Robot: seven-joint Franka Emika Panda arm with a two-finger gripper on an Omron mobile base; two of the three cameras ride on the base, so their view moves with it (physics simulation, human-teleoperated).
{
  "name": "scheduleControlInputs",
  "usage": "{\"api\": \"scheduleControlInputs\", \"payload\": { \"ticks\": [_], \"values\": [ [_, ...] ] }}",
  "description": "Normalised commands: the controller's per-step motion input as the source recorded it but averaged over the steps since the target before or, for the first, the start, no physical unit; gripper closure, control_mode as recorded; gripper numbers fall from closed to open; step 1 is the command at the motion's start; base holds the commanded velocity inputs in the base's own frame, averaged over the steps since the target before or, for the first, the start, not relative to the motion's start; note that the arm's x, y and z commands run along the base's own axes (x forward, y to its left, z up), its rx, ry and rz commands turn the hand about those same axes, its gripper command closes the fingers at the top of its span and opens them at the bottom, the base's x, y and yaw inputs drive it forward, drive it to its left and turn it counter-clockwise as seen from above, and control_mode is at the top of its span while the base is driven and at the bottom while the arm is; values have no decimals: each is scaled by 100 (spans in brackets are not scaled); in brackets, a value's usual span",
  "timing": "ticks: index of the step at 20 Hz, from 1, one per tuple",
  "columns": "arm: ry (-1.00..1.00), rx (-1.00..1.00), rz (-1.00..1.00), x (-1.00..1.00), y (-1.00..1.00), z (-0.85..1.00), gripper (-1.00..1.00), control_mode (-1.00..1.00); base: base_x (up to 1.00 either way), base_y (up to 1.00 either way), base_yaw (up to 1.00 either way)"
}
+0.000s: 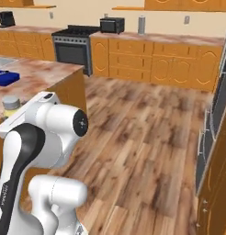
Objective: Place the drinks on the dining counter in a tight cluster.
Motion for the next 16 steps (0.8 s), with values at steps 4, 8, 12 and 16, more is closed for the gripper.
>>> {"api": "scheduleControlInputs", "payload": {
  "ticks": [4, 8, 12, 16],
  "values": [
    [0, 0, 0, 0, 0, 0, 100, 100, 17, 34, 62],
    [0, 0, 0, 0, 0, 0, 100, 100, 53, 54, 18],
    [0, 0, 0, 0, 0, 0, 100, 100, 93, 79, -4],
    [0, 0, 0, 0, 0, 0, 100, 100, 75, 100, -17]
  ]
}}
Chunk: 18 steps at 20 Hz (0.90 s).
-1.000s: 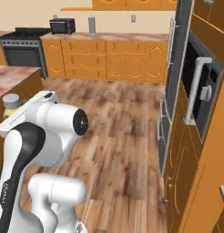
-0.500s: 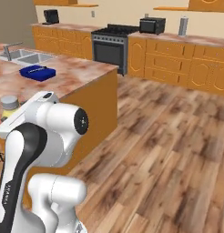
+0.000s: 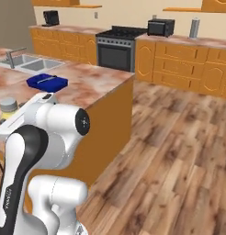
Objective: Place the drinks on the dining counter in a tight cluster.
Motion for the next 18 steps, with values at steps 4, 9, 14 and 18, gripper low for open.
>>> {"api": "scheduleControlInputs", "payload": {
  "ticks": [4, 9, 14, 18],
  "values": [
    [0, 0, 0, 0, 0, 0, 100, 100, 56, 100, -32],
    [0, 0, 0, 0, 0, 0, 100, 100, 0, 100, -47],
    [0, 0, 0, 0, 0, 0, 100, 100, -20, 100, -45],
    [0, 0, 0, 0, 0, 0, 100, 100, -100, 66, -7]
  ]
}}
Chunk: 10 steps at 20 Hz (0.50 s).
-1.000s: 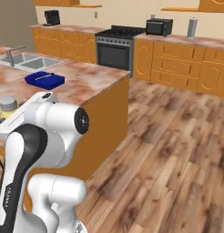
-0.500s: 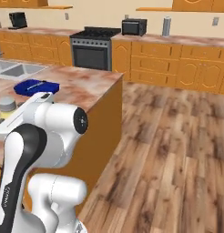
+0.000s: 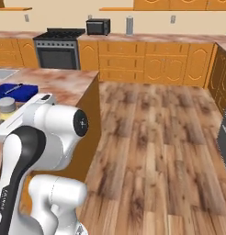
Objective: Place the drinks on the dining counter in a tight cluster.
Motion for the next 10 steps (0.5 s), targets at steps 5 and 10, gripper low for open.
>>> {"api": "scheduleControlInputs", "payload": {
  "ticks": [5, 10],
  "values": [
    [0, 0, 0, 0, 0, 0, 100, 100, -100, 71, -8],
    [0, 0, 0, 0, 0, 0, 100, 100, -62, 86, 0]
  ]
}}
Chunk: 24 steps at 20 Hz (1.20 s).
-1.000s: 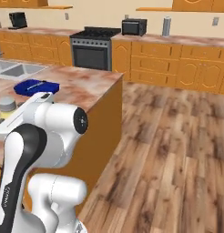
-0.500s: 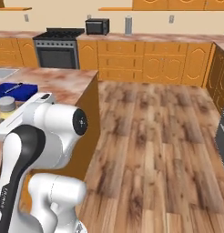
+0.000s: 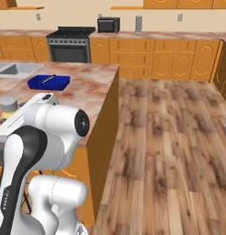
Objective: Place the drinks on the dining counter in a tight cluster.
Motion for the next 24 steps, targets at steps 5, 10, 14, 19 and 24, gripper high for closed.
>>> {"api": "scheduleControlInputs", "payload": {
  "ticks": [5, 10, 14, 19, 24],
  "values": [
    [0, 0, 0, 0, 0, 0, 100, 100, 26, 100, -24],
    [0, 0, 0, 0, 0, 0, 100, 100, 36, 70, -30],
    [0, 0, 0, 0, 0, 0, 100, 100, 42, 54, -17],
    [0, 0, 0, 0, 0, 0, 100, 100, 23, 20, -3],
    [29, -10, -4, 41, 38, 15, 100, -100, 4, 3, 0]
  ]
}}
